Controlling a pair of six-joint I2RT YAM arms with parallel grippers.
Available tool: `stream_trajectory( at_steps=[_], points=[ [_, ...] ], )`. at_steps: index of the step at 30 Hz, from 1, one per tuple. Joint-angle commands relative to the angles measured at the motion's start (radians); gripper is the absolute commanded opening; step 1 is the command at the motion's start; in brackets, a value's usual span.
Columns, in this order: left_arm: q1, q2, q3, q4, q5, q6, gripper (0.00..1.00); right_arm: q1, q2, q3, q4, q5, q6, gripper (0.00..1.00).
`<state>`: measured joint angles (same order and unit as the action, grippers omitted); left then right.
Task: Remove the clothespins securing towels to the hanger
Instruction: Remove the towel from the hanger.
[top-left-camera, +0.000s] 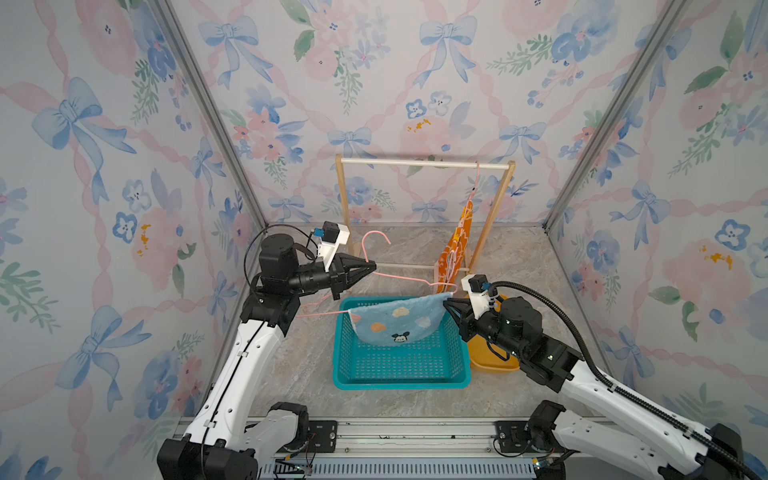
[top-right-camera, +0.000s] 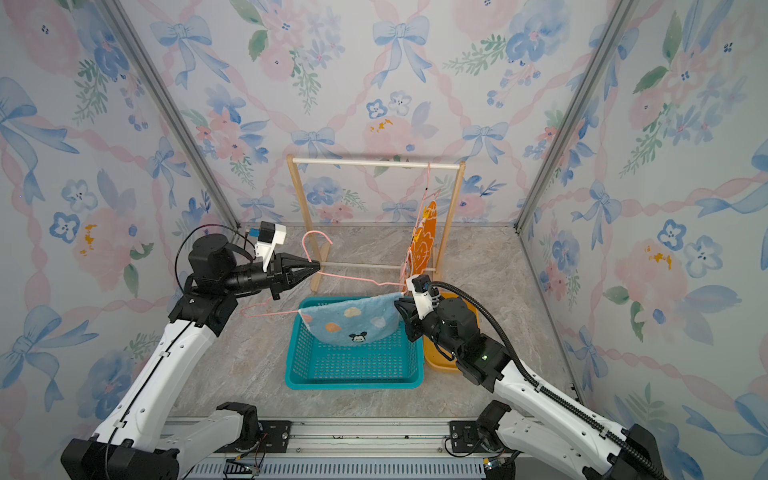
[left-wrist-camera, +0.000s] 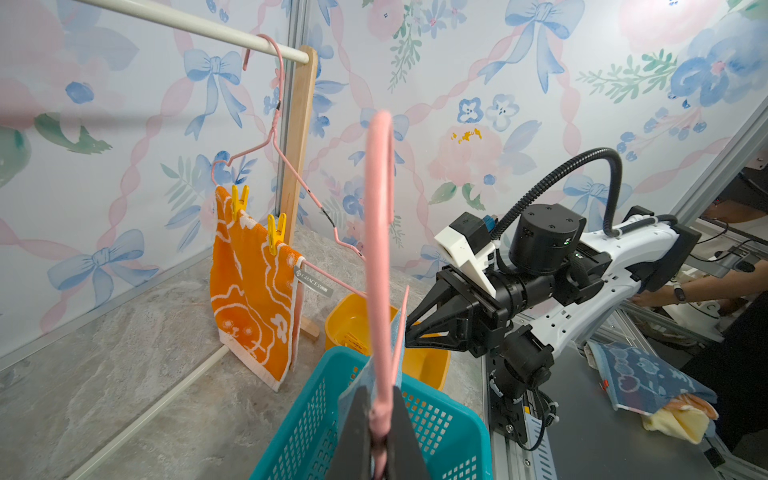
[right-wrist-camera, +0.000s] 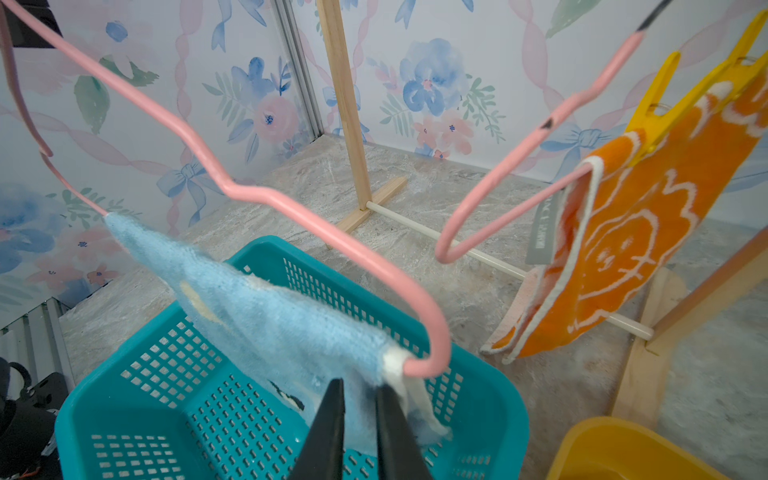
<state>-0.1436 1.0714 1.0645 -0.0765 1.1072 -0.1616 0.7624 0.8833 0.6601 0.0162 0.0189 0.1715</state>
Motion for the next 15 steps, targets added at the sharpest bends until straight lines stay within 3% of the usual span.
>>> stream_trajectory(
  at_steps=[1, 5, 15],
  points=[
    [-0.004, -0.014, 0.012, 0.018, 0.002, 0.0, 0.0, 0.012, 0.004, 0.039, -0.016, 0.034, -0.013, 0.2],
    [-0.004, -0.014, 0.014, 0.018, 0.002, 0.0, 0.0, 0.012, 0.0, 0.047, -0.04, 0.063, -0.007, 0.28],
    [-0.002, -0.014, 0.013, 0.019, 0.003, -0.001, 0.0, 0.012, -0.017, 0.033, -0.033, 0.093, -0.004, 0.26]
  ],
)
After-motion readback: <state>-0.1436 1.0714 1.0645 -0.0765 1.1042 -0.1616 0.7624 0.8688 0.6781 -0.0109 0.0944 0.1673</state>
